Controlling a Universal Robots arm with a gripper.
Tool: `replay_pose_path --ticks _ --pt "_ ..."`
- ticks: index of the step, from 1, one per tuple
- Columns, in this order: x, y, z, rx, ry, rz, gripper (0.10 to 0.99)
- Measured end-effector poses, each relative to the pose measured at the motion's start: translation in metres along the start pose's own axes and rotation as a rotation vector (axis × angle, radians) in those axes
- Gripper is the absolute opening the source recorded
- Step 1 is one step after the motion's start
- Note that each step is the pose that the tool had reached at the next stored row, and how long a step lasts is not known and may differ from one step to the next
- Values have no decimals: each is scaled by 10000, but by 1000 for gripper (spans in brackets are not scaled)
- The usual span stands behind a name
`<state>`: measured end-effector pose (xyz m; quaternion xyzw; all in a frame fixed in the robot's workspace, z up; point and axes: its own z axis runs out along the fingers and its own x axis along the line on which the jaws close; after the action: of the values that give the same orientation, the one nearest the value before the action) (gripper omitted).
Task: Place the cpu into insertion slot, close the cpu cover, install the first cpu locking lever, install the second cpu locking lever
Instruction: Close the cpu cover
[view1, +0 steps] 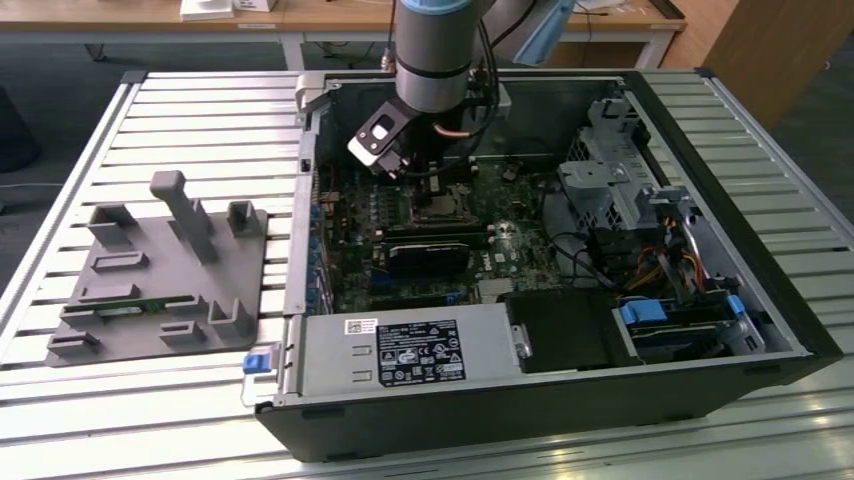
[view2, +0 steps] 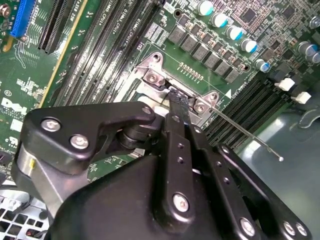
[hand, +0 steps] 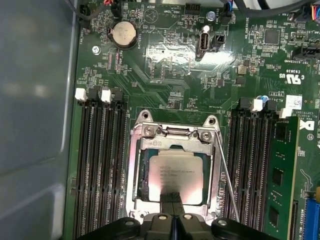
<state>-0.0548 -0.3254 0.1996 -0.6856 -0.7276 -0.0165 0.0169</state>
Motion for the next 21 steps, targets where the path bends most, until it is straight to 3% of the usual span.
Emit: replay_pose_path --ticks 8,13,21 --pt "-3 63 9 -8 8 -5 110" --pt "1 63 -71 -5 8 -3 110" --pt "-16 32 -46 -5 7 -20 110"
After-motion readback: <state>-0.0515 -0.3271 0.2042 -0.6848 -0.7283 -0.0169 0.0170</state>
